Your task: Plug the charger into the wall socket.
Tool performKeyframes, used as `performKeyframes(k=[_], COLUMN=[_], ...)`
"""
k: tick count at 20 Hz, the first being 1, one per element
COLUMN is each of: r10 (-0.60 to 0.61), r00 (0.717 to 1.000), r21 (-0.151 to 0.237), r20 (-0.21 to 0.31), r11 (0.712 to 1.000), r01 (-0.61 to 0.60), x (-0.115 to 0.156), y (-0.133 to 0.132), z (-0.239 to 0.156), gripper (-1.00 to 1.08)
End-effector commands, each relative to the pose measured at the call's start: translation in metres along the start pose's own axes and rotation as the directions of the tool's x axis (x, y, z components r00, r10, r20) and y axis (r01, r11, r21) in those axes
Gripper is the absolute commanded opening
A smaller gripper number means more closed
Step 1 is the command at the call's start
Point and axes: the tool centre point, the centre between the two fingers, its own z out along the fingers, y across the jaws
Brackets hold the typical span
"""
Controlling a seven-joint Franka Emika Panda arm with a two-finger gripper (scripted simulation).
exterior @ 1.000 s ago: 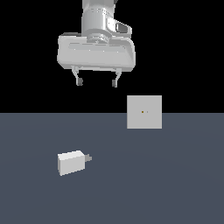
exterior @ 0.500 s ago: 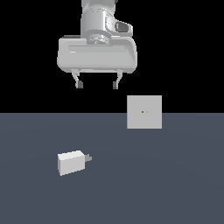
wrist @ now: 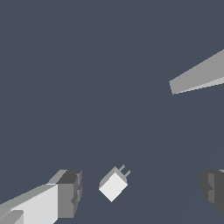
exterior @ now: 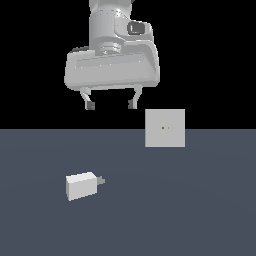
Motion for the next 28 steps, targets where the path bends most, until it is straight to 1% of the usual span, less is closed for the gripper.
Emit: performKeyframes(k=[1,7,13,19,28], r10=[0.061,0.199,0.329,0.449,0.6], r00=[0.998,0.98,0.944,0.893,0.798], r21=[-0.003,-0.01,-0.015,-0.019,-0.023], r20=[-0.004,-0.014,-0.024,-0.035,-0.05], r11=[0.998,0.98,0.944,0.893,0.798], r01=[-0.061,-0.2,-0.329,-0.45,-0.602], x=[-0.007,-0.023,-0.038,-0.052,-0.07], y=[0.001,0.002,0.001,-0.003,-0.01], z=[0.006,0.021,0.036,0.05,0.07], gripper=[1.0,1.0,1.0,1.0,1.0])
